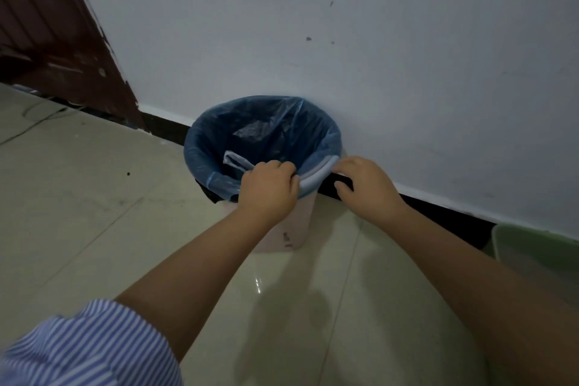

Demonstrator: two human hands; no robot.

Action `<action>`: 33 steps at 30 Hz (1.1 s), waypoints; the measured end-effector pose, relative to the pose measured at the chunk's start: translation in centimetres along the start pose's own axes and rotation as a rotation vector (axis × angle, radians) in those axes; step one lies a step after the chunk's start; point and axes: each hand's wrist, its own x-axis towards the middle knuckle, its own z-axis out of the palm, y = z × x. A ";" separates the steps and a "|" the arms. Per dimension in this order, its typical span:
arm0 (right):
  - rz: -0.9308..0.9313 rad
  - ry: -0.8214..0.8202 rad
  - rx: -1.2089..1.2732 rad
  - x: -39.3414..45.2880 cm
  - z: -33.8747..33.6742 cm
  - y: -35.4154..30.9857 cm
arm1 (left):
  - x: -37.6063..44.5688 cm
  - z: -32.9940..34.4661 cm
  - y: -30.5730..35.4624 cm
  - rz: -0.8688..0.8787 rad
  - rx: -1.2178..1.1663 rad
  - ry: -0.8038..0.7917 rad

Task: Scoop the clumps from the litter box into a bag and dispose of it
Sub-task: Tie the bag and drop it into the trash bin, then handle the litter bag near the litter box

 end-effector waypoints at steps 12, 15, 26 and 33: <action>0.062 -0.263 -0.325 -4.1 -4.6 -5.7 | -6.1 -9.9 0.3 -0.144 0.148 -0.404; 0.052 -0.393 -0.244 -5.4 -8.8 -11.8 | -9.3 -16.6 -0.3 -0.282 0.103 -0.530; -0.308 -0.700 -0.196 -6.9 -27.6 -40.8 | -24.7 -49.2 -6.5 -0.794 0.007 -0.589; -0.583 -0.678 -0.234 -4.1 -29.6 -60.9 | -32.1 -62.8 -18.2 -1.074 0.062 -0.408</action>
